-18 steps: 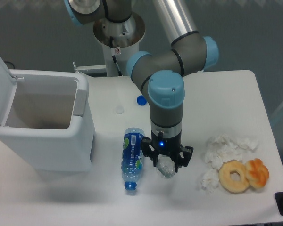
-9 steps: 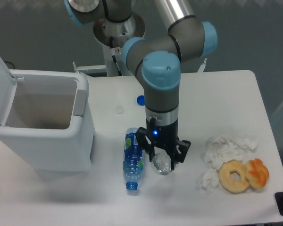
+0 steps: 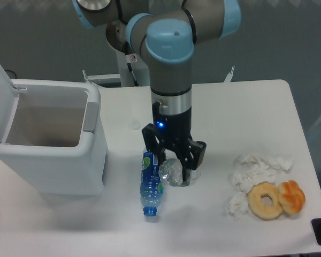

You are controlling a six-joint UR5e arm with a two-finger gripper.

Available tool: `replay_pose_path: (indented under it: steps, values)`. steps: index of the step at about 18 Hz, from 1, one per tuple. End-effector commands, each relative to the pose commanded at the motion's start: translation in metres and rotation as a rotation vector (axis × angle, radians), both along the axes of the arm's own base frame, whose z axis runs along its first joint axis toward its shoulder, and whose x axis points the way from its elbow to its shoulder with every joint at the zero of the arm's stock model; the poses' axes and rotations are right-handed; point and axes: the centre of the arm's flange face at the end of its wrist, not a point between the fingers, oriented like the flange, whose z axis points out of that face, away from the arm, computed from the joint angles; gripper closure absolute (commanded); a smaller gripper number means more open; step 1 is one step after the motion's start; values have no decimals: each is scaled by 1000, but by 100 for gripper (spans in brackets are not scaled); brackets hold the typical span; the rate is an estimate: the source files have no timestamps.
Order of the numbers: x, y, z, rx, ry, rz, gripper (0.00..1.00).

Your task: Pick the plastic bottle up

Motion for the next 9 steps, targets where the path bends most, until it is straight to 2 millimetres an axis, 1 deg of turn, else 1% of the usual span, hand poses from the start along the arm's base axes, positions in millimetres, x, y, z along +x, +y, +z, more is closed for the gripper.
replay_pose_path:
  steps: [9]
  values:
    - [0,0,-2,17,-24,14,33]
